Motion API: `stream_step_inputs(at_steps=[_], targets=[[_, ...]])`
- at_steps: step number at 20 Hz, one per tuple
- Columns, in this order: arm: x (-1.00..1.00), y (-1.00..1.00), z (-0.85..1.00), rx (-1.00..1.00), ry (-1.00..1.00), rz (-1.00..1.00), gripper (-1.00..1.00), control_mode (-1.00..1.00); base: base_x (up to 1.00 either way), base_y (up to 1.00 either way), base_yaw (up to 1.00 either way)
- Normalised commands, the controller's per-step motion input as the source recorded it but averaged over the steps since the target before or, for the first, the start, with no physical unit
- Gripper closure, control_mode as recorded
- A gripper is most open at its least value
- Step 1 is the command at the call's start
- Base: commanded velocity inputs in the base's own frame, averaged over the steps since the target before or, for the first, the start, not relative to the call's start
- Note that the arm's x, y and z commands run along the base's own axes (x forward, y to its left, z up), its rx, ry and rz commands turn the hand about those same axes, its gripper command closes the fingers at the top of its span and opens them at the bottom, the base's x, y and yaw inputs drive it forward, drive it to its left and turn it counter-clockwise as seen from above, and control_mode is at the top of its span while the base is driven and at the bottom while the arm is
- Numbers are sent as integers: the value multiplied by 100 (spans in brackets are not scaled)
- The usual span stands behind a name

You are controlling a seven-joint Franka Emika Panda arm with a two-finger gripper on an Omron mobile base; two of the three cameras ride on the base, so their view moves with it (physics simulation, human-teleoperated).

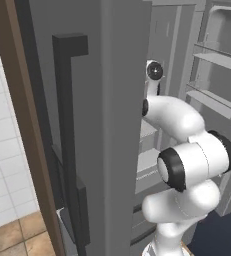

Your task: Move the glass cup from next to the sink to the open cabinet. Then, move the bowl with the tangerine to the fridge to clear the area for faucet cleaning.

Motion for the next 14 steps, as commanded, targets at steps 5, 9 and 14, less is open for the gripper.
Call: stream_step_inputs(at_steps=[5,9,14], targets=[[33,24,0,0,0,0,100,-100,0,0,0],[9,15,4,0,16,0,100,-100,0,0,0],[0,17,2,-3,35,0,100,-100,0,0,0]])
